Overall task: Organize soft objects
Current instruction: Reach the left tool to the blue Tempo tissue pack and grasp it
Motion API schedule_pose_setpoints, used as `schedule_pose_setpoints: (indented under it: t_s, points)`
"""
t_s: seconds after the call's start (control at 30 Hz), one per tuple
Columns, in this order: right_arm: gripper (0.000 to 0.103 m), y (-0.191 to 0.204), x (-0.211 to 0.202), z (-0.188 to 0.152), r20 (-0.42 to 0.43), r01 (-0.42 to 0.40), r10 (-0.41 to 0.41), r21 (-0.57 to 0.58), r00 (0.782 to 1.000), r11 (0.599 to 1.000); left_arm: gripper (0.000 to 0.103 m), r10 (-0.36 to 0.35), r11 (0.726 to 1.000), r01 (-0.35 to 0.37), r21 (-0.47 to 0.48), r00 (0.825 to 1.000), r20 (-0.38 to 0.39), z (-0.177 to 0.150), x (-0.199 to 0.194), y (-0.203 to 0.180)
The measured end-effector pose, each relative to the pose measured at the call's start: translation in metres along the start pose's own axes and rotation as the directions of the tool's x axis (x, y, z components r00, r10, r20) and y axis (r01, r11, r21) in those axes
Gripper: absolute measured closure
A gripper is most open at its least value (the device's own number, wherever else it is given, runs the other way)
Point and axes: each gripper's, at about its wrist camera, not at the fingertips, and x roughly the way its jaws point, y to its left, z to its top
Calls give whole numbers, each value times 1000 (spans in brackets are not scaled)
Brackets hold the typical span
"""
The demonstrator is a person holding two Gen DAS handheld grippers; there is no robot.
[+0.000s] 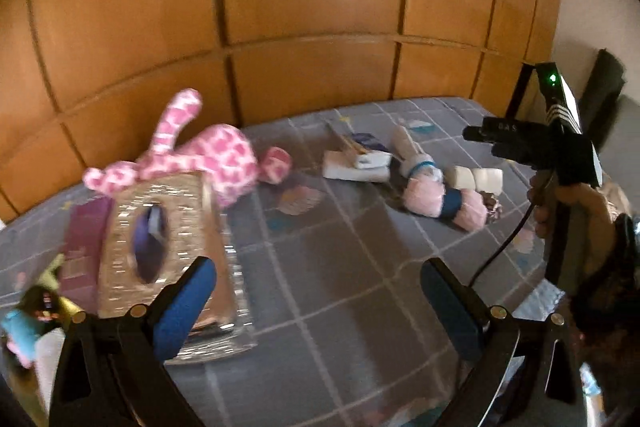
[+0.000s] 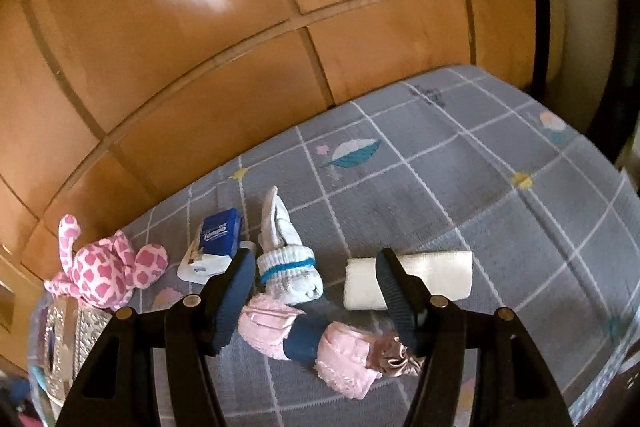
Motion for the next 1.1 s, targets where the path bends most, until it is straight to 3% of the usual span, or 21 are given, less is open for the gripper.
schedule_pose_setpoints:
  t_s: [0.17, 0.4, 0.57, 1.0, 1.07, 1.1]
  points:
    - [39, -7, -2, -1, -1, -15, 15, 39, 1000, 999, 0, 38, 999, -39, -5, 997, -73, 15, 33, -10]
    - [39, -10, -4, 1, 7, -29, 29, 62, 1000, 998, 4, -28, 994, 7, -107, 981, -192, 49, 93, -13]
    - [39, -14, -3, 1, -2, -45, 46, 88, 999, 995, 5, 8, 998, -21, -63, 980, -197, 79, 131, -30]
    - [39, -18, 5, 2, -44, -113, 120, 138, 992, 984, 9, 26, 1000, -29, -6, 952, -305, 134, 231, -58]
    - [39, -19, 5, 2, -46, -123, 131, 143, 990, 982, 11, 32, 999, -33, 5, 946, -322, 136, 244, -59]
    - [39, -19, 5, 2, -46, -127, 135, 146, 990, 981, 17, 32, 999, -31, 7, 943, -332, 137, 250, -59]
